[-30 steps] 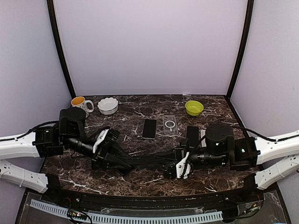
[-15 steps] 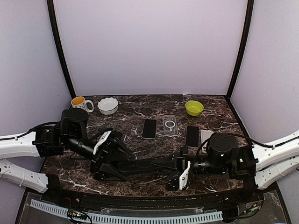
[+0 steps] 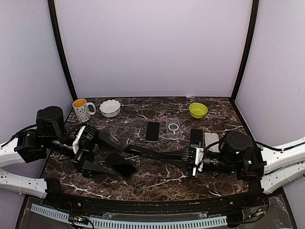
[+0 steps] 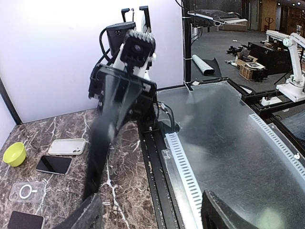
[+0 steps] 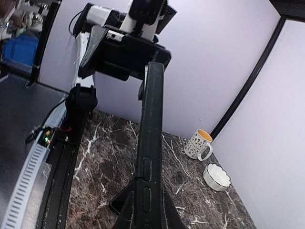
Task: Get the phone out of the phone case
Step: Remove the phone from the bottom left corner of the phone case.
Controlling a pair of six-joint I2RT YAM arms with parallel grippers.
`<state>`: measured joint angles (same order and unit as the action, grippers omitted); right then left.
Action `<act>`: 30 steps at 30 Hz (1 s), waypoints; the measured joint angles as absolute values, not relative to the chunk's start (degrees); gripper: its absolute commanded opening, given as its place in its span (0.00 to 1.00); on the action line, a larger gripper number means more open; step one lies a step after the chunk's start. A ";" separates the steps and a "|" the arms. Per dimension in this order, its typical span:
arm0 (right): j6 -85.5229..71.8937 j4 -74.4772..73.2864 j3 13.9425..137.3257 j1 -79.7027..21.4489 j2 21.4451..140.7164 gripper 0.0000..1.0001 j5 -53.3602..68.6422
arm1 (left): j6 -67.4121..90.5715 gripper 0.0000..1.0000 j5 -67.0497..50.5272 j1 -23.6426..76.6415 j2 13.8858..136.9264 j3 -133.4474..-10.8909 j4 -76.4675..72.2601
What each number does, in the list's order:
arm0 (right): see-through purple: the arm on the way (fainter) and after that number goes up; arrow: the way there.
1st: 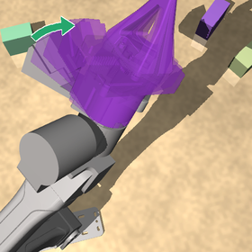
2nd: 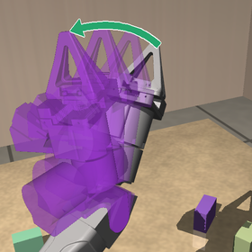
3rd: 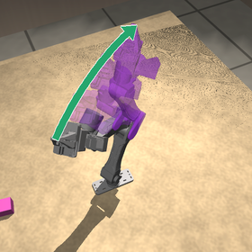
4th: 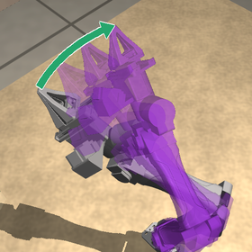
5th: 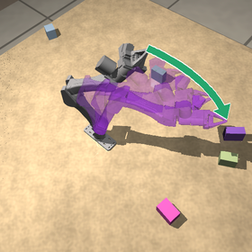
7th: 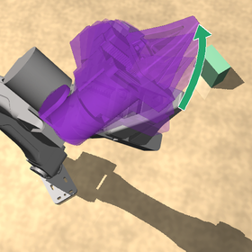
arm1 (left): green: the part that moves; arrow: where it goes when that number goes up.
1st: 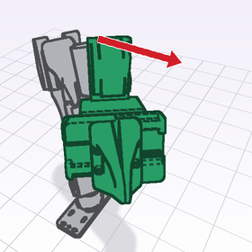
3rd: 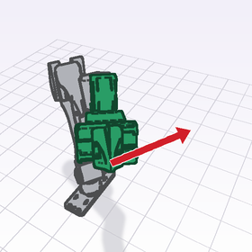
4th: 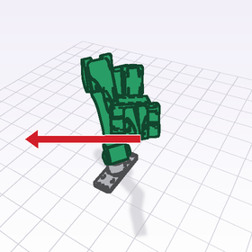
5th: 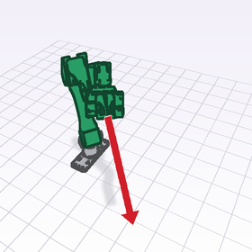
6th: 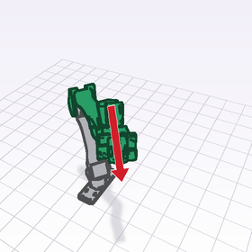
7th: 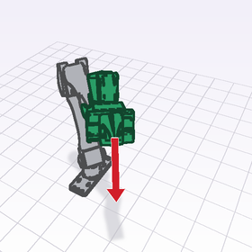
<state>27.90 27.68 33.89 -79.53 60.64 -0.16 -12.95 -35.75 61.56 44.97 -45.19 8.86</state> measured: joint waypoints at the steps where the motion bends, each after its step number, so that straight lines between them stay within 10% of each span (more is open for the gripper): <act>1: 25.65 27.81 33.98 -78.98 59.86 0.00 0.54 | -12.97 0.68 -35.46 61.56 44.91 -45.17 8.60; 30: -13.82 26.55 45.71 -69.36 64.69 0.00 31.66 | -5.30 0.43 -40.97 61.56 45.34 -40.38 -17.52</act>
